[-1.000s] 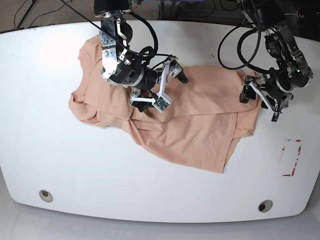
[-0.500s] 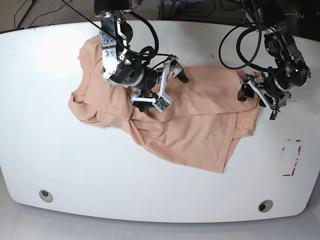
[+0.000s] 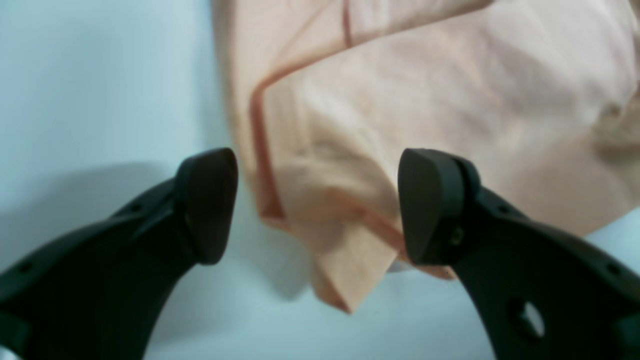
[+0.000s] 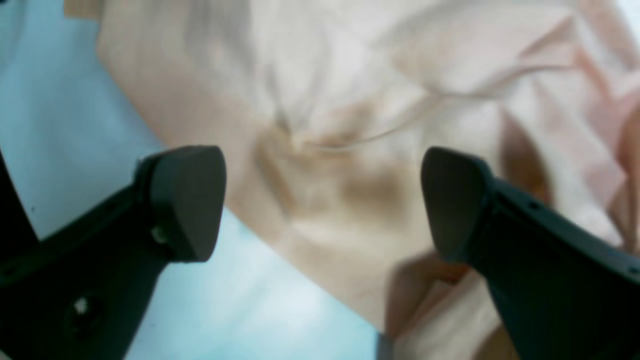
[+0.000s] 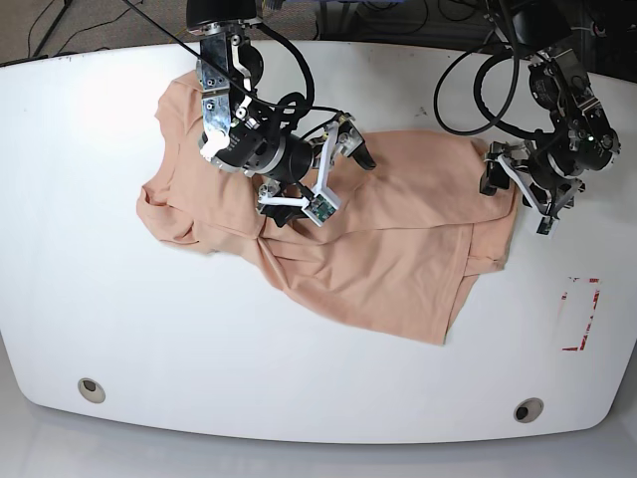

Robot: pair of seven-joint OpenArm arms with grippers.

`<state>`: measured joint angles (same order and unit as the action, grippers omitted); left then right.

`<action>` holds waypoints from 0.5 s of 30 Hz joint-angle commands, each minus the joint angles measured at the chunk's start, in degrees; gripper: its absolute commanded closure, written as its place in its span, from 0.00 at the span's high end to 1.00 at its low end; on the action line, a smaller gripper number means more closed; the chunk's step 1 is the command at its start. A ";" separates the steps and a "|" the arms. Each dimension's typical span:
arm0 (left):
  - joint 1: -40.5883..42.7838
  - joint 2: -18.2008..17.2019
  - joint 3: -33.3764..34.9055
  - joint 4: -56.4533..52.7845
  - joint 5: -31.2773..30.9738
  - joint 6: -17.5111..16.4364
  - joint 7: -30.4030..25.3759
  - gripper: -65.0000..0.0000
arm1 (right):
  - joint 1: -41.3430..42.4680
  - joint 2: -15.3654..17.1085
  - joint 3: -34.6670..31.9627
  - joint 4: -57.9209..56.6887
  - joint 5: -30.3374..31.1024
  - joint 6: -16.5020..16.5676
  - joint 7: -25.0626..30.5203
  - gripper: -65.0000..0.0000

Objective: Layout the t-shirt on the table in an organized manner, then fold the t-shirt properly
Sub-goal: 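Lower the left gripper and grasp the shirt hem edge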

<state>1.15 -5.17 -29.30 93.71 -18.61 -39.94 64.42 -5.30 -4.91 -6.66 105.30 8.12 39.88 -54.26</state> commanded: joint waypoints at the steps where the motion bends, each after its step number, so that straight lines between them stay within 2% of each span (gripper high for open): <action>1: -0.84 -0.50 -0.11 -0.83 -0.60 -0.06 -0.91 0.71 | 0.68 -0.32 -0.07 1.30 1.15 0.12 1.20 0.90; 11: -1.81 0.55 1.74 -3.12 -0.69 -0.06 -0.91 0.71 | 0.77 0.20 0.90 1.39 1.15 0.12 1.20 0.90; 15: -1.89 0.55 3.32 -2.68 -0.69 -0.06 -0.91 0.61 | 0.77 0.20 2.83 1.39 1.24 0.12 1.20 0.90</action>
<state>-0.01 -4.03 -26.39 89.84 -18.70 -39.92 64.25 -5.30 -4.71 -4.45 105.34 8.95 40.12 -54.17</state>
